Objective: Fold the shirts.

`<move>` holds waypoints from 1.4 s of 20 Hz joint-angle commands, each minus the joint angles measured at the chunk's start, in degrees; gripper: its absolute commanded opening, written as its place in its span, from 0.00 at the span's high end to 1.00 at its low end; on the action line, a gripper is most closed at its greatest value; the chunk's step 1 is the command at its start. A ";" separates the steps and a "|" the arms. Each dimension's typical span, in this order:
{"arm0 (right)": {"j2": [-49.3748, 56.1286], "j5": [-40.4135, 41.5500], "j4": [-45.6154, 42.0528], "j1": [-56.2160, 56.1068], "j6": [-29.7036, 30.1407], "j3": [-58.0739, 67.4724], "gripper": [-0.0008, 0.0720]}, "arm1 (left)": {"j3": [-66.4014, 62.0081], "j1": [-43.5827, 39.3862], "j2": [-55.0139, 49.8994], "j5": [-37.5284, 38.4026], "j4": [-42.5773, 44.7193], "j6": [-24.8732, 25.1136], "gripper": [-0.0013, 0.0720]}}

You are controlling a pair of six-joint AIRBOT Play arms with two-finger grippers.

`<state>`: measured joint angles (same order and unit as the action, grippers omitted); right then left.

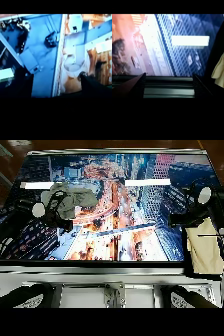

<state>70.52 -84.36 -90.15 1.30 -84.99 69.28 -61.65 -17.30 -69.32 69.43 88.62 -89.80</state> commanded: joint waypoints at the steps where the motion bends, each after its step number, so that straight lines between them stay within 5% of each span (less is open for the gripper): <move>1: 0.02 -0.02 0.00 -0.04 -0.02 0.00 0.03 | 0.02 0.02 0.04 0.00 0.02 0.00 0.02; 22: 0.02 1.46 -0.48 -0.04 -0.09 -0.02 0.03 | -0.04 0.00 -0.11 -4.61 -4.26 0.04 0.02; 24: 0.02 3.87 -2.69 -0.04 -0.37 -0.02 0.03 | -0.44 0.63 -0.74 -9.07 0.98 -1.46 0.29; 25: 0.09 4.94 -2.97 -0.04 -2.08 -0.02 0.03 | -1.84 2.23 -1.57 -12.37 3.98 -6.21 0.27; 26: 0.13 6.16 -2.97 -0.02 -2.86 -0.02 0.03 | -4.44 4.83 -3.10 -14.78 4.59 -8.79 0.13; 28: 0.13 8.50 -2.67 -0.04 -3.65 -0.02 0.03 | -13.29 11.45 -9.01 -15.89 3.37 -9.01 0.05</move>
<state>70.61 -79.33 -92.25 1.23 -86.85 69.28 -67.57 -11.79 -73.45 58.02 90.54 -95.20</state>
